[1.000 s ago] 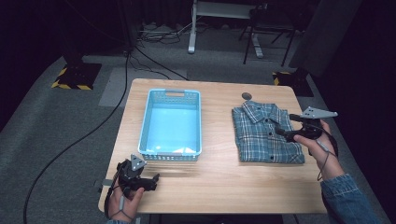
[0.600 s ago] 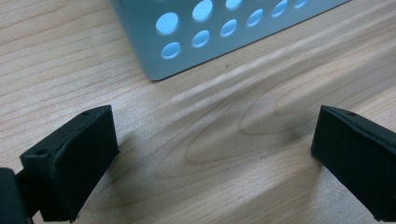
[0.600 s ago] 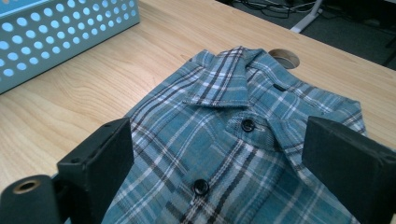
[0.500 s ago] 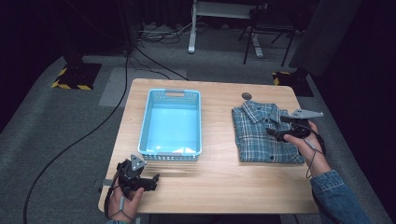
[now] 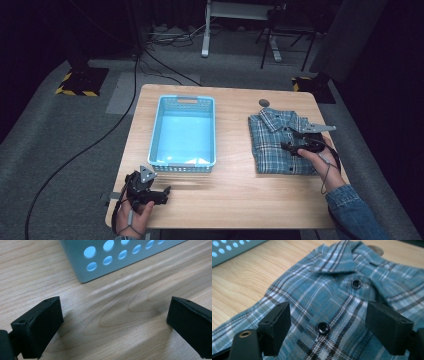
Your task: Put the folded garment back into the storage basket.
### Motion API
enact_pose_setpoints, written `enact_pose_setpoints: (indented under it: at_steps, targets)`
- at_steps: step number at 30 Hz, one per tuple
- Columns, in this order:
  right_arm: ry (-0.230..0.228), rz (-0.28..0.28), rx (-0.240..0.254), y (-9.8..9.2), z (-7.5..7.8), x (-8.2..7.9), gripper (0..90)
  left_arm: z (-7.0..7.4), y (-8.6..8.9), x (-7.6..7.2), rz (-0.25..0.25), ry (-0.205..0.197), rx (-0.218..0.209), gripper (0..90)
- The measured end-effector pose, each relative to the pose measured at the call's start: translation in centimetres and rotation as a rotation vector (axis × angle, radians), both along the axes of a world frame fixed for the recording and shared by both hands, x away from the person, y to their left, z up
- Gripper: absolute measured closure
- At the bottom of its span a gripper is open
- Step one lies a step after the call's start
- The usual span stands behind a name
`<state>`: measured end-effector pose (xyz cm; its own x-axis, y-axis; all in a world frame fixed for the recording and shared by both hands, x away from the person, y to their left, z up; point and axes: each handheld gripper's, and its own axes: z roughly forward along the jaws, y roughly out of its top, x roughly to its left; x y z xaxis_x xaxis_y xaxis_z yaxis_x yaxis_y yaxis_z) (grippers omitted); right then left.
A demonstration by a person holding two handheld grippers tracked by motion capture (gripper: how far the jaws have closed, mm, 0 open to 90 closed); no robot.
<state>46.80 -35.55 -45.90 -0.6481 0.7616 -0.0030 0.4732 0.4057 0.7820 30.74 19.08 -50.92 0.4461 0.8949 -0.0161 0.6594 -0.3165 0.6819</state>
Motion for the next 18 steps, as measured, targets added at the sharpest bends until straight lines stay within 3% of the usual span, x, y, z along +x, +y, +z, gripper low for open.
enact_pose_setpoints:
  at_steps: [8, 18]
  targets:
    - [0.022, -0.02, -0.002, -0.1, -1.4, 0.3, 21.6, 0.0, 0.0, 0.0, 0.0, 0.0, 0.0, 0.3]
    - [0.011, -0.072, -0.11, 0.7, -2.6, 0.2, 25.1, 0.0, 0.0, 0.0, 0.0, 0.0, 0.001, 0.4]
